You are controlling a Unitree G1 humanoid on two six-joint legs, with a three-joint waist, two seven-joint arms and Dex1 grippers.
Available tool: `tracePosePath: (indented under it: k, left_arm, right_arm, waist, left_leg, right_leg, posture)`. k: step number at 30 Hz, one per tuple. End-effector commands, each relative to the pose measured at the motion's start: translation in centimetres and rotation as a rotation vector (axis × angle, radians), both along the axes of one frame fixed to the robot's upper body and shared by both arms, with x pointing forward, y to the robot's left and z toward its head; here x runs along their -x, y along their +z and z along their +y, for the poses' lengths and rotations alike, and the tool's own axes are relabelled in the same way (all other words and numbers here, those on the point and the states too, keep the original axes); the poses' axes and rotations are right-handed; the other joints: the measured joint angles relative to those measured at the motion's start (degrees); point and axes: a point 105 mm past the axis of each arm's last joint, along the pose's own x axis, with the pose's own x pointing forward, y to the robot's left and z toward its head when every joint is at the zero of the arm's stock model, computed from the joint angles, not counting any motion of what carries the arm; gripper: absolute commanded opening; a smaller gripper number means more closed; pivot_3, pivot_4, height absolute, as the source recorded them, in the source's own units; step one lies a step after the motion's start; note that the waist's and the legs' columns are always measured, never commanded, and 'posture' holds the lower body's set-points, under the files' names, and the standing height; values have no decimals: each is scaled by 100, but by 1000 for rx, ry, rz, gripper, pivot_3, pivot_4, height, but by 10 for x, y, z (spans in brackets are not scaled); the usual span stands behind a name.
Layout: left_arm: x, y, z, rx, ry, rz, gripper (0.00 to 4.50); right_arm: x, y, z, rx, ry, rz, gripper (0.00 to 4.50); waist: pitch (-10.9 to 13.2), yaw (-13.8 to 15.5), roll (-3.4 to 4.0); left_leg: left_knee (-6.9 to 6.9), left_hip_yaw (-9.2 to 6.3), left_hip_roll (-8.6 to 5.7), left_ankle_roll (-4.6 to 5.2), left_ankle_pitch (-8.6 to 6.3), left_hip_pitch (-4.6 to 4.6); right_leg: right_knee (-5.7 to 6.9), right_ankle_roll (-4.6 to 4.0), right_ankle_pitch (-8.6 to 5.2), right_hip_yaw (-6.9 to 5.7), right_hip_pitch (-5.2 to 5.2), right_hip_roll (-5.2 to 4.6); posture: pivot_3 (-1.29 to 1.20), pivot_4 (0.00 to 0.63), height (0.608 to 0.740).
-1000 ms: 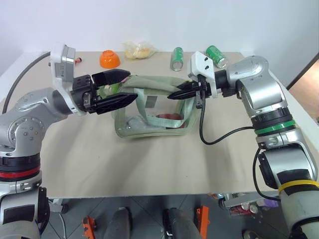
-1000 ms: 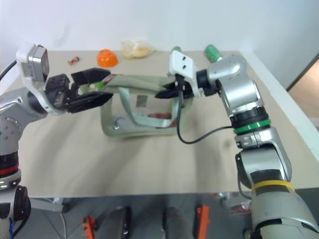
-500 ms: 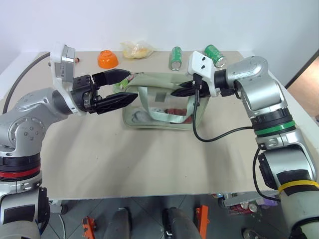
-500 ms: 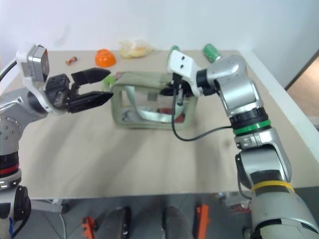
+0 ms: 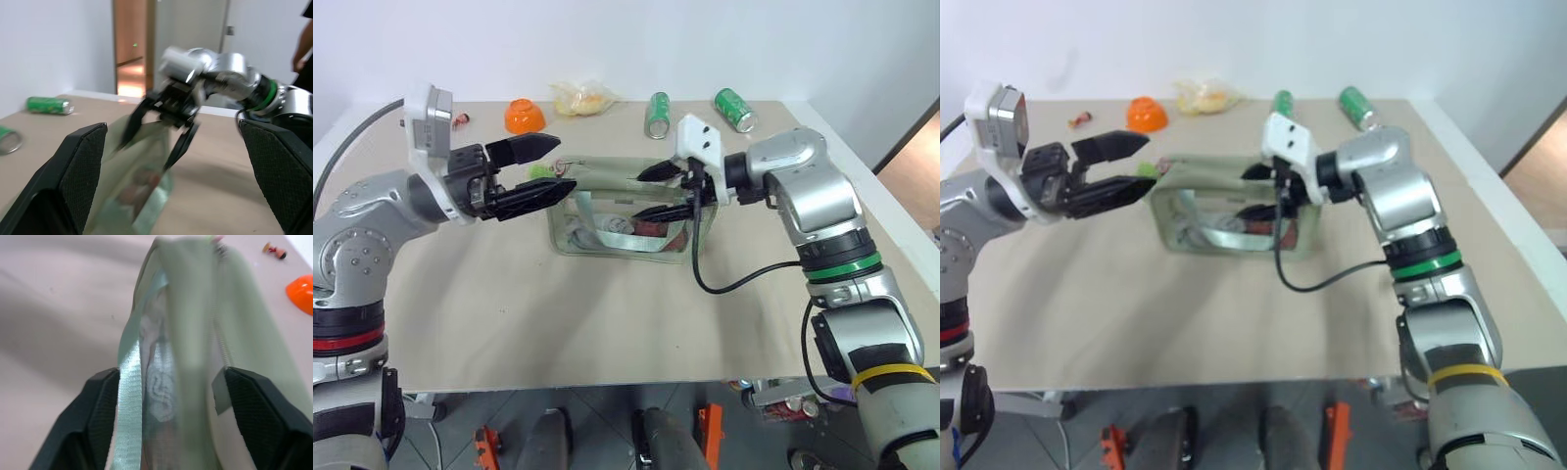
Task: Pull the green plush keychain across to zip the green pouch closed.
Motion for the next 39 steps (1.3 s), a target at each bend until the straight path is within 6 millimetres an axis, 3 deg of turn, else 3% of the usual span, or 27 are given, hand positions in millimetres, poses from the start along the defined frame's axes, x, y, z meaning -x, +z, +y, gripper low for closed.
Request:
tracePosePath:
  k: [1, 5, 9, 16, 22, 31, 38, 39]
  left_arm:
    - [2, 9, 11, 12, 31, -40, 4500]
    - [6, 6, 6, -1, 0, -36, 4500]
    - [4, 4, -6, -28, -41, -43, 4500]
    - [-2, 3, -6, -33, -45, -41, 4500]
    - [-7, -2, 1, -48, -21, -20, 4500]
    - [-6, -17, 11, -60, 25, 26, 4500]
    - [-5, -24, 16, -44, 57, 49, 4500]
    - [-5, -25, 16, -44, 62, 52, 4500]
  right_arm:
    - [11, 39, -20, -111, 3, -64, 3388]
    - [14, 37, -49, -116, -72, -59, 3388]
    - [15, 7, -86, -51, -217, -19, 3388]
    - [8, -28, -104, -68, -330, 74, 3388]
    - [-5, -34, -98, -112, -357, 97, 3388]
    - [3, -20, -68, -130, -233, 98, 3388]
    - [-6, -29, -57, -126, -231, 125, 3388]
    - [-9, -29, -57, -133, -238, 125, 3143]
  waist:
    - [0, 5, 0]
    - [0, 8, -1]
    - [-1, 16, -1]
    - [0, -73, -1]
    - [0, -115, -1]
    - [0, -119, -1]
    - [0, -128, -1]
    - [0, -131, -1]
  left_leg:
    - [-2, 0, 0, 0, 0, 0]
    - [-6, 0, -1, 0, 0, 0]
    - [-8, 1, -2, -1, -1, 1]
    - [-6, 8, -1, 0, 0, 7]
    - [-5, 8, -2, 1, 1, 8]
    - [-12, 6, -1, 1, 1, 5]
    - [-8, 6, -1, 1, 1, 4]
    - [-8, 7, 0, 1, 1, 6]
  right_leg:
    - [0, 1, -2, 0, 1, 0]
    - [-4, 0, -4, 0, 0, -1]
    - [-10, 0, -6, -1, 5, -3]
    - [-9, -1, 4, 11, 0, 1]
    - [-9, 1, 8, 14, 2, 3]
    - [-10, 3, 5, 15, -1, 4]
    - [-10, 4, 6, 16, 0, 3]
    - [-10, 4, 7, 16, 0, 4]
  posture:
    - [0, 150, 740]
    - [0, 150, 740]
    - [0, 150, 740]
    - [0, 150, 740]
    - [0, 150, 740]
    - [0, 150, 740]
    - [0, 150, 740]
    - [0, 150, 740]
